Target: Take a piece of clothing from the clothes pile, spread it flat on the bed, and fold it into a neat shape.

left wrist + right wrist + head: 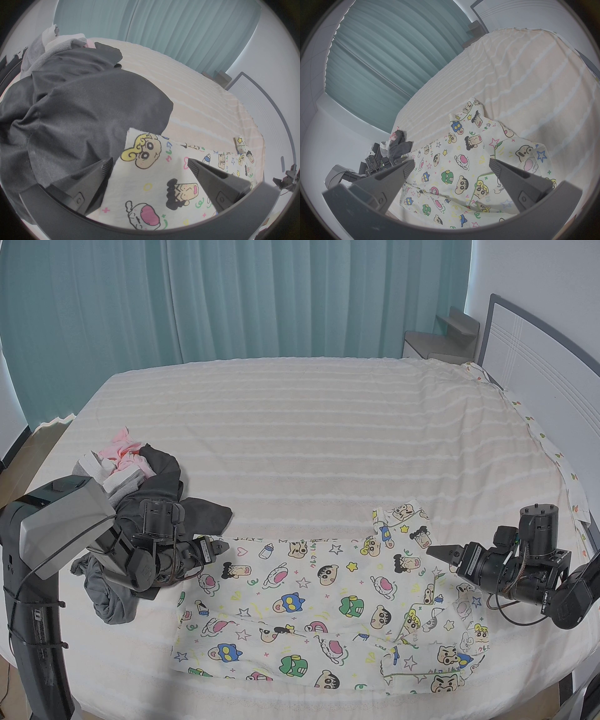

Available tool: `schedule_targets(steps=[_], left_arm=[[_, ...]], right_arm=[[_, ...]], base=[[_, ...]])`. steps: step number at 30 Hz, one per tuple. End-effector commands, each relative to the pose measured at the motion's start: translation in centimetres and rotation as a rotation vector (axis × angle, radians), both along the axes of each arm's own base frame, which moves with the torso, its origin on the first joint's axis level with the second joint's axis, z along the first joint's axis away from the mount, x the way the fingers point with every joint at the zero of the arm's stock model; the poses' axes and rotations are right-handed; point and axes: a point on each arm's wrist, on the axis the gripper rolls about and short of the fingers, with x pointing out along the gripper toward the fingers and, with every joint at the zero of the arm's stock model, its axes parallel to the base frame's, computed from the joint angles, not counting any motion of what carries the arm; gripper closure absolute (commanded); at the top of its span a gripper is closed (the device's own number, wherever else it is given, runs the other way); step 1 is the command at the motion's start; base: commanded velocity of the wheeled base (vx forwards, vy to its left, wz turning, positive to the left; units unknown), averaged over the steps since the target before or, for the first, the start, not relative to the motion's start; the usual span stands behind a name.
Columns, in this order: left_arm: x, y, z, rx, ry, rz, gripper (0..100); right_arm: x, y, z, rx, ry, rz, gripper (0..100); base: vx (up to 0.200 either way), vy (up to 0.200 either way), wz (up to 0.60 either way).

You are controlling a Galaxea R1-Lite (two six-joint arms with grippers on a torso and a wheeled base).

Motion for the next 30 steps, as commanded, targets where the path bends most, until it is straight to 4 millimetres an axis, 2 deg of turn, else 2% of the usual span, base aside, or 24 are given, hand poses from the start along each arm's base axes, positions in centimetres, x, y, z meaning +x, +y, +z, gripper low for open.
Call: schedule_targets(steps=[1,13,19,22,26,30], left_arm=[[0.4,-0.1,-0.1,0.009,-0.008,0.015,100],[0.4,0.0,-0.5,0.015,0.001,0.023,100],[0.1,0.1,0.6,0.024,-0.02,0.052,100],[-0.1,0.3,1.4,0.039,-0.041,0.099,100],[-0.3,0.4,2.9,0.02,-0.076,0.137,100],[-0.4,0.4,3.4,0.01,-0.082,0.142,100]], right_arm=[[0.0,0.0,-0.1,-0.001,0.003,0.001,0],[0.1,0.0,-0.2,-0.001,0.009,0.002,0],[0.7,-0.8,-0.1,-0.001,0.002,-0.032,0],[2.8,-1.6,0.0,0.015,-0.014,-0.067,0],[7.2,-2.0,-1.7,-0.017,0.012,-0.091,0],[11.1,-3.1,-2.6,-0.11,0.091,-0.091,0]], base=[[0.0,0.0,0.0],[0.0,0.0,0.0],[0.0,0.0,0.0],[0.0,0.0,0.0],[0.0,0.0,0.0],[0.0,0.0,0.0]])
